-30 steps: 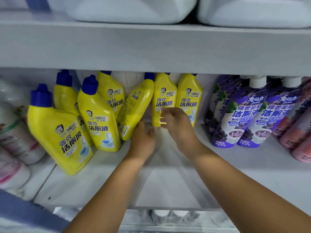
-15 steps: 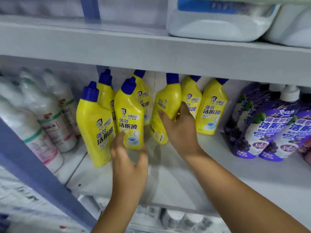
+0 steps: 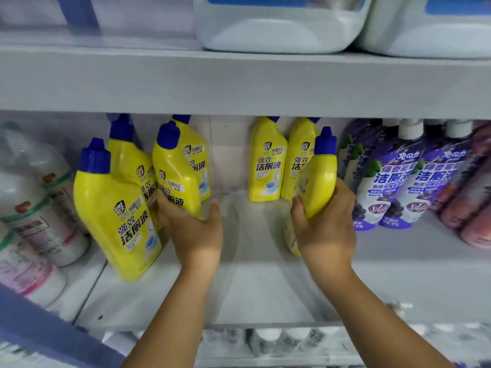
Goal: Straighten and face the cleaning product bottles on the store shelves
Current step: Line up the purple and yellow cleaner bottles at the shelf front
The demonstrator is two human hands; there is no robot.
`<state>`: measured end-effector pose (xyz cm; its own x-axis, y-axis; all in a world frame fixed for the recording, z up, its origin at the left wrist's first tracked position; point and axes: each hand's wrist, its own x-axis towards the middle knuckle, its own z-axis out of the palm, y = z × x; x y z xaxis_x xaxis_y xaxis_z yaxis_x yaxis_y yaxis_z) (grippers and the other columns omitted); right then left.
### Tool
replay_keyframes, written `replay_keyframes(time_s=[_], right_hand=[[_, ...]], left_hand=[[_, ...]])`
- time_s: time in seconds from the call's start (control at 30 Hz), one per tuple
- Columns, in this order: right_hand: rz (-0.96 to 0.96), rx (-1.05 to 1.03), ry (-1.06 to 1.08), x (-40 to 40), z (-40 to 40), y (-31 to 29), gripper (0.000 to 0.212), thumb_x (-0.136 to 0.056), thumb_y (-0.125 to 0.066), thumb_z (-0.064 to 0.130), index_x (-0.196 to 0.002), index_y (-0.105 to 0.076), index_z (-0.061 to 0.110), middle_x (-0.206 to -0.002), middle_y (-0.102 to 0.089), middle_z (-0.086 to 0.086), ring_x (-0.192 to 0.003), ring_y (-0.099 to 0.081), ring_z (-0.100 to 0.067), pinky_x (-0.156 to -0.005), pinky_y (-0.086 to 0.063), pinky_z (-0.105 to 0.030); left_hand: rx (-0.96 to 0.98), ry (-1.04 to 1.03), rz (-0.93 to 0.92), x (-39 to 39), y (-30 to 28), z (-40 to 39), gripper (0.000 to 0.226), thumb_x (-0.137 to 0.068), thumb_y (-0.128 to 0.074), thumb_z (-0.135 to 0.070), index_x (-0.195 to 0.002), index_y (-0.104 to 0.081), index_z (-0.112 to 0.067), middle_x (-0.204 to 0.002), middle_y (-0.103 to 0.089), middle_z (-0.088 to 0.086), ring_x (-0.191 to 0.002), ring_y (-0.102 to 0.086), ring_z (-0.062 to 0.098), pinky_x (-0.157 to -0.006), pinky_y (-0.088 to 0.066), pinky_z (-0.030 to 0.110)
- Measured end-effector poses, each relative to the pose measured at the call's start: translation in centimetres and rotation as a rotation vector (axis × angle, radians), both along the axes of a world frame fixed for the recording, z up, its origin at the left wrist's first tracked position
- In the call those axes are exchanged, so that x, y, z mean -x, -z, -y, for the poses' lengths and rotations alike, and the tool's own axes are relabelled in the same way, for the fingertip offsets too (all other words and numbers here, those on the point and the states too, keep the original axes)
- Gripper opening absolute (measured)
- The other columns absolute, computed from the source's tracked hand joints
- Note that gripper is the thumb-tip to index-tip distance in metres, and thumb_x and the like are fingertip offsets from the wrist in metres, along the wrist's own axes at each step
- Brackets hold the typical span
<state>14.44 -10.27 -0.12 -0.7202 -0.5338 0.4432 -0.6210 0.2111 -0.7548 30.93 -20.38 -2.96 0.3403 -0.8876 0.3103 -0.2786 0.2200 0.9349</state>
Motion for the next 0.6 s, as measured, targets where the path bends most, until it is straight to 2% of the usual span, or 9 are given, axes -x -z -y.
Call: replay_keyframes(time_s=[0.1, 0.2, 0.23, 0.27, 0.33, 0.43, 0.5, 0.57, 0.6], right_hand=[[0.090, 0.049, -0.171, 0.9, -0.3, 0.3, 0.069, -0.081, -0.080, 0.039, -0.137, -0.045, 0.021, -0.124, -0.054, 0.000, -0.106, -0.060, -0.013, -0.087, -0.054, -0.037], [0.365, -0.010, -0.446, 2.0, -0.8, 0.4, 0.068, -0.083, -0.082, 0.023, -0.137, -0.041, 0.031, -0.120, -0.059, 0.015, -0.097, -0.059, 0.014, -0.077, -0.049, -0.006], [0.436, -0.042, -0.521, 2.5, -0.9, 0.4, 0.067, -0.084, -0.081, 0.019, -0.136, -0.042, 0.033, -0.119, -0.061, 0.018, -0.097, -0.060, 0.013, -0.076, -0.048, -0.004], [0.475, -0.069, -0.568, 3.1, -1.0, 0.5, 0.063, -0.085, -0.080, 0.017, -0.134, -0.044, 0.033, -0.118, -0.063, 0.017, -0.100, -0.062, 0.008, -0.078, -0.050, -0.007], [0.502, -0.094, -0.626, 4.2, -1.0, 0.3, 0.059, -0.086, -0.079, 0.015, -0.134, -0.048, 0.031, -0.119, -0.066, 0.014, -0.110, -0.063, -0.002, -0.079, -0.052, -0.011], [0.492, -0.185, -0.737, 5.7, -0.5, 0.0, 0.075, -0.085, -0.080, 0.013, -0.144, -0.039, 0.037, -0.125, -0.063, 0.023, -0.116, -0.060, 0.006, -0.084, -0.053, -0.015], [0.460, -0.241, -0.810, 6.7, -0.1, -0.3, 0.083, -0.083, -0.082, 0.014, -0.144, -0.036, 0.044, -0.130, -0.061, 0.023, -0.120, -0.059, 0.004, -0.094, -0.053, -0.024], [0.441, -0.267, -0.845, 7.4, 0.3, -0.6, 0.082, -0.078, -0.084, 0.018, -0.138, -0.038, 0.050, -0.133, -0.060, 0.020, -0.123, -0.058, 0.001, -0.096, -0.052, -0.028], [0.430, -0.273, -0.840, 7.5, 0.4, -0.6, 0.082, -0.075, -0.085, 0.022, -0.136, -0.038, 0.050, -0.132, -0.060, 0.019, -0.123, -0.058, 0.001, -0.093, -0.052, -0.026]], left_hand=[[0.015, -0.017, 0.002, -0.7, 0.7, 1.2, 0.090, -0.077, -0.084, -0.025, -0.152, -0.036, -0.013, -0.147, -0.050, 0.011, -0.135, -0.049, 0.027, -0.109, -0.044, 0.034], [-0.012, 0.049, -0.017, -1.1, 1.3, 1.6, 0.066, -0.075, -0.077, -0.032, -0.135, -0.052, -0.022, -0.122, -0.066, 0.001, -0.108, -0.066, 0.018, -0.093, -0.056, 0.038], [-0.027, 0.086, -0.025, -1.1, 1.5, 1.5, 0.059, -0.074, -0.075, -0.034, -0.128, -0.055, -0.025, -0.113, -0.069, -0.002, -0.098, -0.069, 0.015, -0.088, -0.058, 0.041], [-0.037, 0.131, -0.034, -1.2, 1.7, 1.3, 0.053, -0.075, -0.076, -0.033, -0.124, -0.056, -0.026, -0.108, -0.070, -0.004, -0.092, -0.069, 0.009, -0.084, -0.059, 0.042], [-0.029, 0.230, -0.011, -1.1, 1.8, 0.6, 0.054, -0.079, -0.083, -0.027, -0.125, -0.054, -0.027, -0.114, -0.068, -0.005, -0.096, -0.065, -0.003, -0.081, -0.058, 0.034], [-0.054, 0.358, 0.061, -1.1, 1.7, 0.3, 0.080, -0.073, -0.091, -0.028, -0.140, -0.048, -0.029, -0.127, -0.060, -0.009, -0.106, -0.063, 0.006, -0.074, -0.052, 0.020], [-0.075, 0.470, 0.125, -1.5, 1.3, 0.4, 0.096, -0.067, -0.094, -0.036, -0.147, -0.042, -0.031, -0.133, -0.057, -0.012, -0.108, -0.063, 0.009, -0.074, -0.053, 0.023], [-0.146, 0.599, 0.193, -2.0, 0.7, 0.8, 0.097, -0.068, -0.093, -0.039, -0.150, -0.041, -0.032, -0.128, -0.060, -0.014, -0.106, -0.063, 0.004, -0.077, -0.056, 0.024], [-0.186, 0.645, 0.214, -2.0, 0.4, 0.9, 0.087, -0.072, -0.092, -0.033, -0.146, -0.046, -0.030, -0.121, -0.062, -0.016, -0.099, -0.064, 0.001, -0.074, -0.055, 0.017]])
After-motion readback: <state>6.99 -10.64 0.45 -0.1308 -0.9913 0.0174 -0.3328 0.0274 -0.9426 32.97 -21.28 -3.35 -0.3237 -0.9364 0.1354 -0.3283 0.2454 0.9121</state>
